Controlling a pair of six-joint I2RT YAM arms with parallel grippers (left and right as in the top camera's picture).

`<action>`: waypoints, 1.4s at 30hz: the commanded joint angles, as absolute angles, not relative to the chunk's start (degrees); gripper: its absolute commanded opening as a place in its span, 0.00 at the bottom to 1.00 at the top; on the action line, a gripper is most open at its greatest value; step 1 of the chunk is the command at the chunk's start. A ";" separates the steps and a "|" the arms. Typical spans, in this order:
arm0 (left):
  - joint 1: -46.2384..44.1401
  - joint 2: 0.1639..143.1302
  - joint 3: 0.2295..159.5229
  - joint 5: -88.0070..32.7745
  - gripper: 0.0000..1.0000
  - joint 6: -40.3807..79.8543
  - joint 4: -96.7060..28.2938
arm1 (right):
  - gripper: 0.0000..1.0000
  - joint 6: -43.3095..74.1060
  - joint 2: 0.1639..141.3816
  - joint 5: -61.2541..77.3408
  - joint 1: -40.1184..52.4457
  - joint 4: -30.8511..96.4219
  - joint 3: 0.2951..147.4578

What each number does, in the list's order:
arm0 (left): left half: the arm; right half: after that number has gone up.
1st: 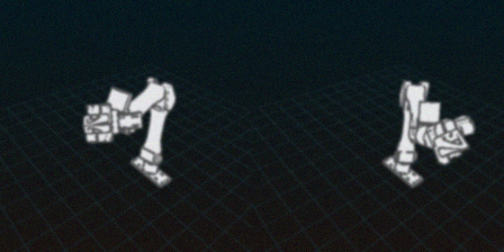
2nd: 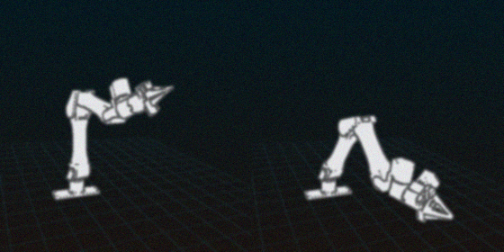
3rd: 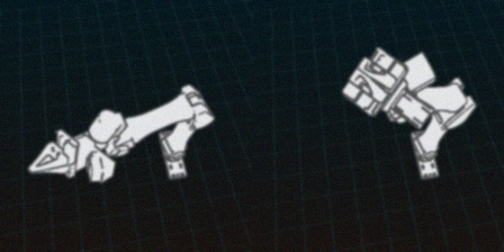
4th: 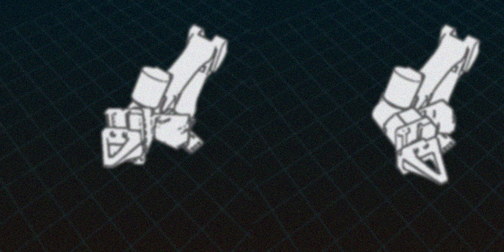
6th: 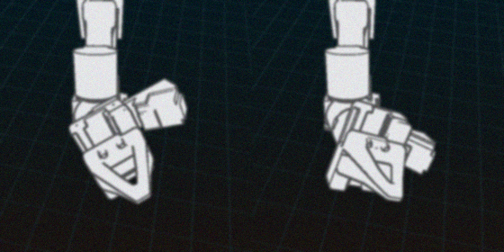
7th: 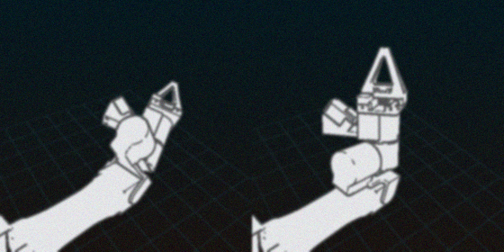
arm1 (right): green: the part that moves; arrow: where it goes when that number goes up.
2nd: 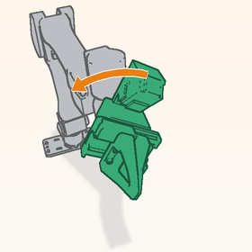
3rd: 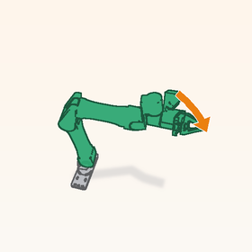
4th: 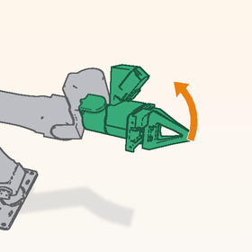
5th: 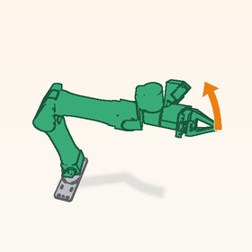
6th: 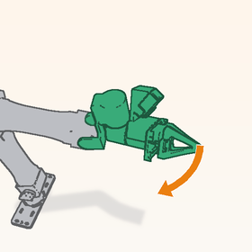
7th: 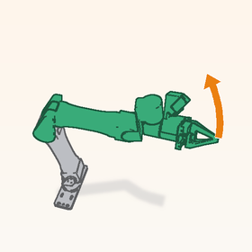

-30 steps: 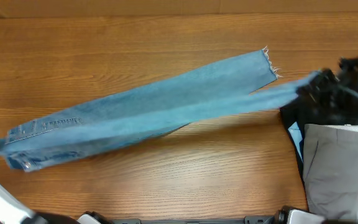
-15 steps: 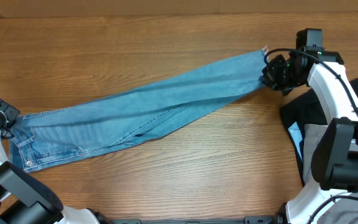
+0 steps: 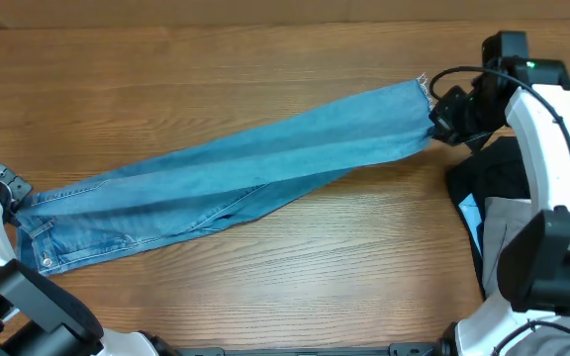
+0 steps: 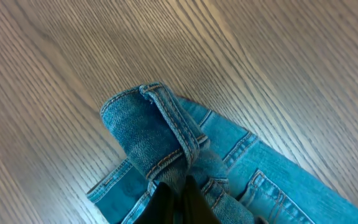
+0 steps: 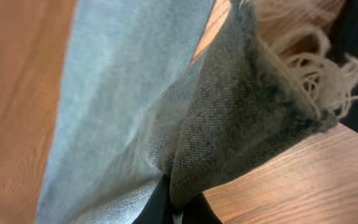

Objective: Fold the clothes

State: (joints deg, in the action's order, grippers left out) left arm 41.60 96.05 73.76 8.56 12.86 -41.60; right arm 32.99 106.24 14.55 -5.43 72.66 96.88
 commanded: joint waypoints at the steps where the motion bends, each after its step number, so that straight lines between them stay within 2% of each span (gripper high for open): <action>1: 42.57 92.31 75.50 12.43 0.04 10.90 -40.66 | 0.04 32.53 102.98 5.48 -6.26 74.19 100.64; 10: 42.57 92.25 75.50 12.62 0.04 10.00 -40.07 | 0.04 32.53 102.98 3.09 -12.73 74.70 100.55; 18: 41.54 94.37 75.48 12.64 0.06 9.34 -40.23 | 0.05 32.99 104.64 3.25 -10.50 69.80 100.20; 28: 40.71 101.49 75.48 13.56 0.08 7.64 -38.54 | 0.05 34.74 113.12 7.31 -9.43 64.51 98.35; 29: 40.27 102.06 75.48 13.56 0.10 7.64 -37.93 | 0.10 34.72 113.99 8.95 -9.15 61.84 98.35; 30: 39.99 102.50 75.48 13.54 0.13 7.64 -37.47 | 0.21 34.68 114.41 10.13 -8.95 59.88 98.35; 32: 38.79 103.07 75.48 13.28 0.30 7.70 -36.80 | 0.60 32.05 115.85 14.39 -8.14 51.88 98.35; 33: 37.95 103.09 75.48 13.30 0.44 7.70 -36.56 | 0.71 28.71 116.09 16.84 -7.81 47.53 98.35; 34: 37.17 103.07 75.50 13.72 0.49 7.53 -36.42 | 0.76 27.97 116.07 17.10 -7.77 46.02 98.37; 37: 36.16 103.04 75.94 15.27 0.63 5.26 -37.52 | 0.75 24.73 115.72 17.06 -8.51 45.89 98.43; 39: 36.29 102.96 75.94 14.72 0.64 5.45 -38.04 | 0.73 23.40 115.77 16.97 -9.10 48.40 98.41; 40: 36.36 102.96 75.99 13.21 0.64 5.78 -38.30 | 0.69 21.87 115.83 16.34 -9.13 50.59 98.41; 41: 36.34 102.96 75.99 12.01 0.63 5.78 -38.41 | 0.56 20.86 115.85 14.76 -9.13 53.12 98.39; 42: 36.34 102.96 75.99 11.40 0.61 6.04 -38.35 | 0.54 20.73 115.87 12.49 -8.84 54.46 98.13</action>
State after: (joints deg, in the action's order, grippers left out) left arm 36.29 102.48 74.63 12.62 6.83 -38.13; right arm 24.58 116.11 16.01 -8.69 51.96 97.71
